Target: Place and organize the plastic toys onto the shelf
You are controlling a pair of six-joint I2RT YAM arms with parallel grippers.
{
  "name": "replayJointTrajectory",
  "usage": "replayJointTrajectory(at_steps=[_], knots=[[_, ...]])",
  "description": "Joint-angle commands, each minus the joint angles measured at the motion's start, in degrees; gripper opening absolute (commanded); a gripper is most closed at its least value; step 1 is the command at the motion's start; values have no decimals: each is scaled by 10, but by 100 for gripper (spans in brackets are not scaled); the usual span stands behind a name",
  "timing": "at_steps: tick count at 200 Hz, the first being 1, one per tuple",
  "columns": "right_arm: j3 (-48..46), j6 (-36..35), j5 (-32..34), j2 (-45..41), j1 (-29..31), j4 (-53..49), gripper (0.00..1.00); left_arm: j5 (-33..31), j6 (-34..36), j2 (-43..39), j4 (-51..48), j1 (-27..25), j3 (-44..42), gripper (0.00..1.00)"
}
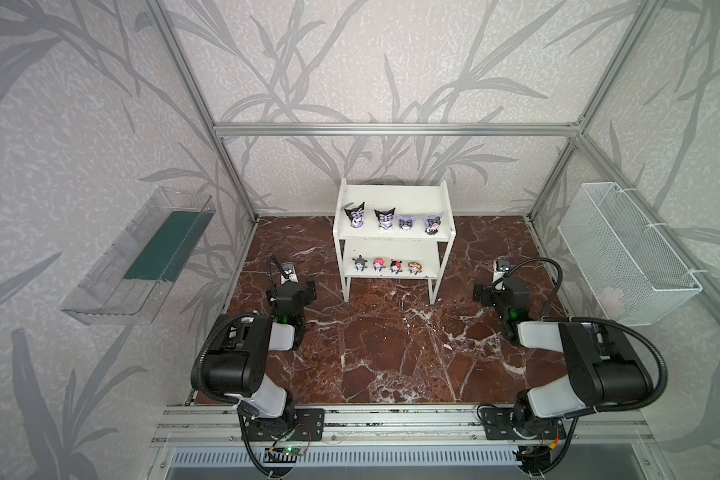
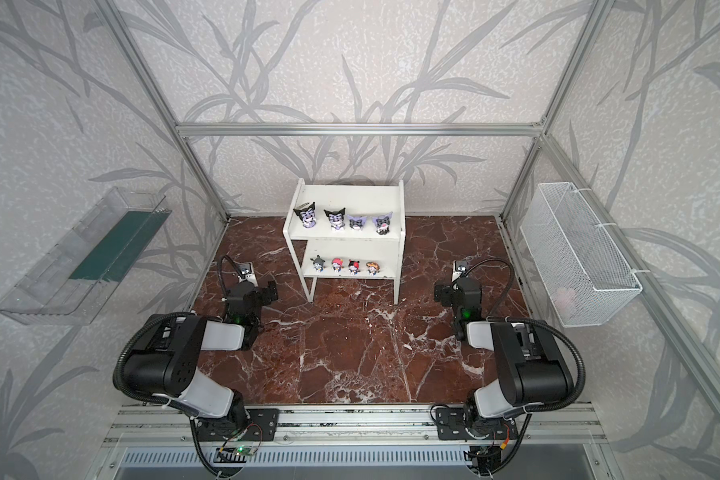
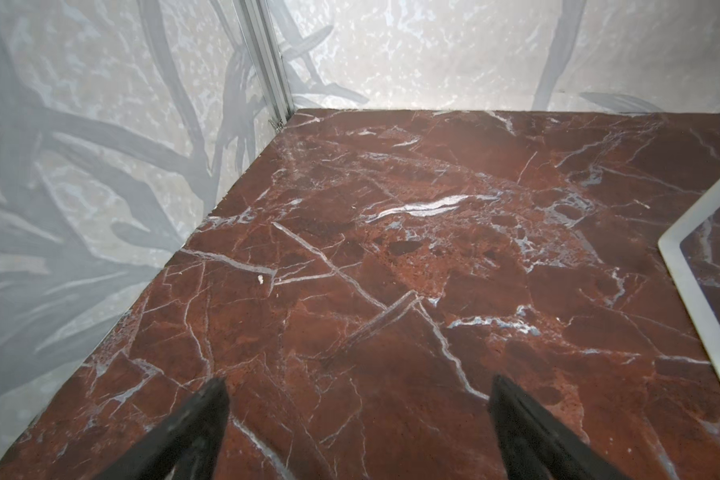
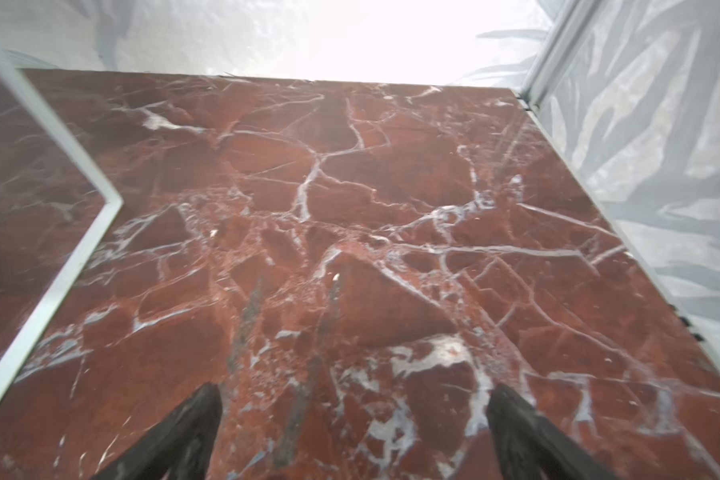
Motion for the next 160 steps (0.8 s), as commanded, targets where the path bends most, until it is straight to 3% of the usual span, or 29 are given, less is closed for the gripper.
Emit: replayJointTrajectory(at_steps=[1, 27, 58, 160], knots=[[0, -7, 10, -21, 5, 27, 99, -11, 4, 2, 38, -2, -4, 99], [-12, -17, 19, 13, 12, 110, 99, -10, 4, 2, 38, -1, -4, 99], [11, -22, 19, -11, 18, 29, 99, -10, 4, 2, 38, -1, -4, 99], [10, -27, 23, -6, 22, 39, 99, -10, 4, 2, 39, -1, -4, 99]])
